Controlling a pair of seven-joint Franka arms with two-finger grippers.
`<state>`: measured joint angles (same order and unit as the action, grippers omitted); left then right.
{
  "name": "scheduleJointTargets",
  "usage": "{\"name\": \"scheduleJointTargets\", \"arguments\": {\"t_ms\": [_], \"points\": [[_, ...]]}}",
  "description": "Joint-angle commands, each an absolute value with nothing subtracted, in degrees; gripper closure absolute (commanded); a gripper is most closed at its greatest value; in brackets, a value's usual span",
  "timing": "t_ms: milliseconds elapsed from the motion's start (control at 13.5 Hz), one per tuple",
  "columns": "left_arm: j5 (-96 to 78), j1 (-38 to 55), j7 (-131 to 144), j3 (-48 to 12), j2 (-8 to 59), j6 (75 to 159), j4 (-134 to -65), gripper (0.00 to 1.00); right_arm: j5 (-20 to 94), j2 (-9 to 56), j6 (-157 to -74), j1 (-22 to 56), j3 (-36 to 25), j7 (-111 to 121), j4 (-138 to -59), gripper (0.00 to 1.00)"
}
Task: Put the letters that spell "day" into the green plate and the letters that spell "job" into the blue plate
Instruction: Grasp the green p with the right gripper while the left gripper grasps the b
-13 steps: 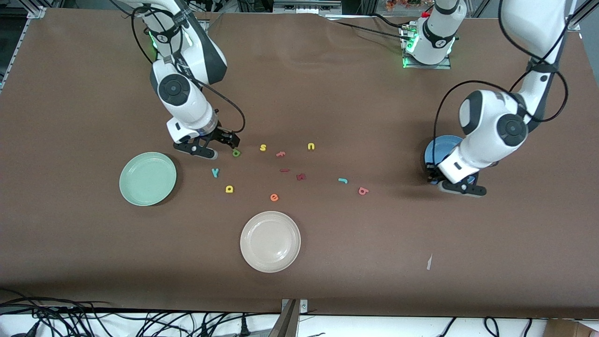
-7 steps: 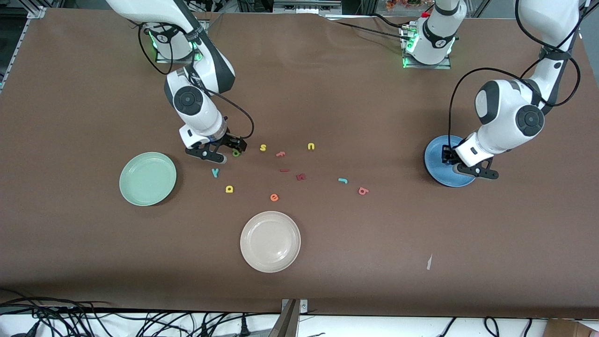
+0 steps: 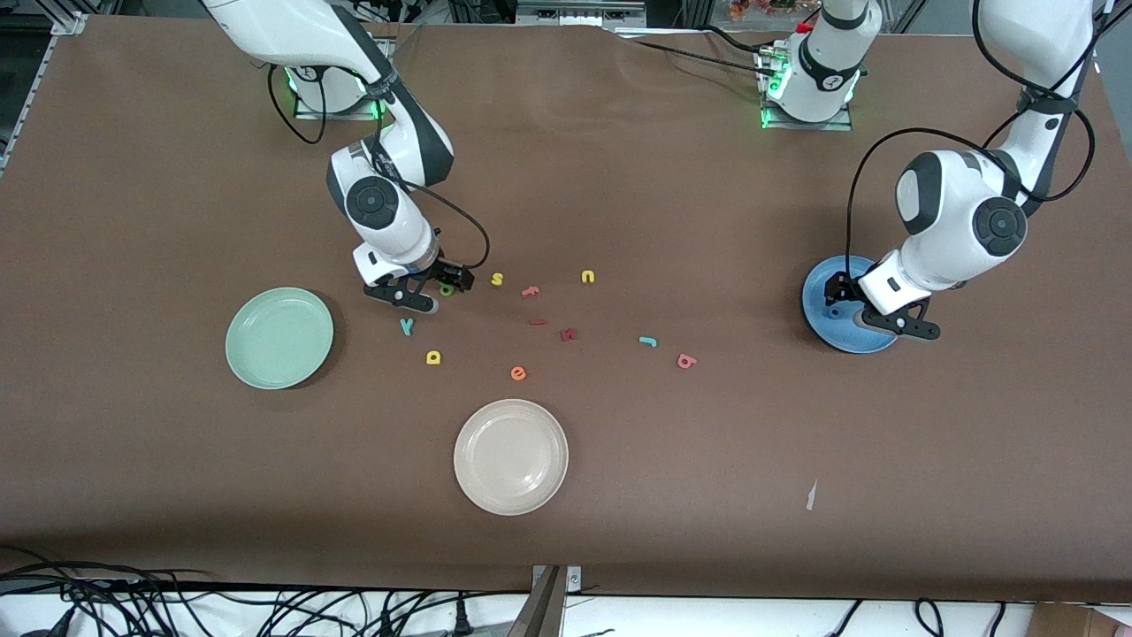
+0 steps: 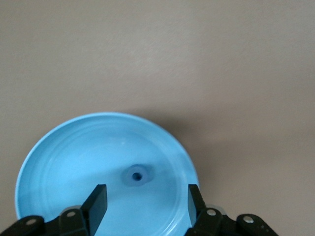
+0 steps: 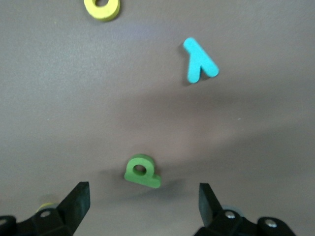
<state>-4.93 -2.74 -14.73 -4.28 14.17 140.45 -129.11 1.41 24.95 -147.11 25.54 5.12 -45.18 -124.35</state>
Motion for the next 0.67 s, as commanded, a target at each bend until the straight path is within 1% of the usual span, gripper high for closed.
{"name": "scheduleJointTargets", "arguments": {"t_ms": [0, 74, 223, 372, 595], "points": [[-11.1, 3.8, -14.2, -4.2, 16.2, 144.2, -125.9, 0.22, 1.7, 26.1, -148.7, 26.6, 4.7, -46.6, -124.0, 0.07], [-15.0, 5.5, -14.1, -4.2, 18.3, 144.6, -123.8, 0.2, 1.7, 26.1, -148.8, 26.6, 4.7, -46.6, -123.9, 0.08], [-20.3, 9.6, -14.1, -4.1, 22.3, 144.6, -119.0, 0.18, 1.7, 26.3, -148.8, 26.5, 4.6, -46.5, -123.8, 0.13], [-21.2, 14.2, -13.7, -4.0, 25.5, 145.4, -115.2, 0.18, 1.7, 26.4, -149.1, 26.4, 4.6, -46.5, -123.8, 0.19], [-21.2, 18.7, -8.6, -4.0, 30.7, 149.3, -111.5, 0.19, 1.7, 26.5, -149.5, 26.1, 4.5, -46.4, -123.5, 0.25]]}}
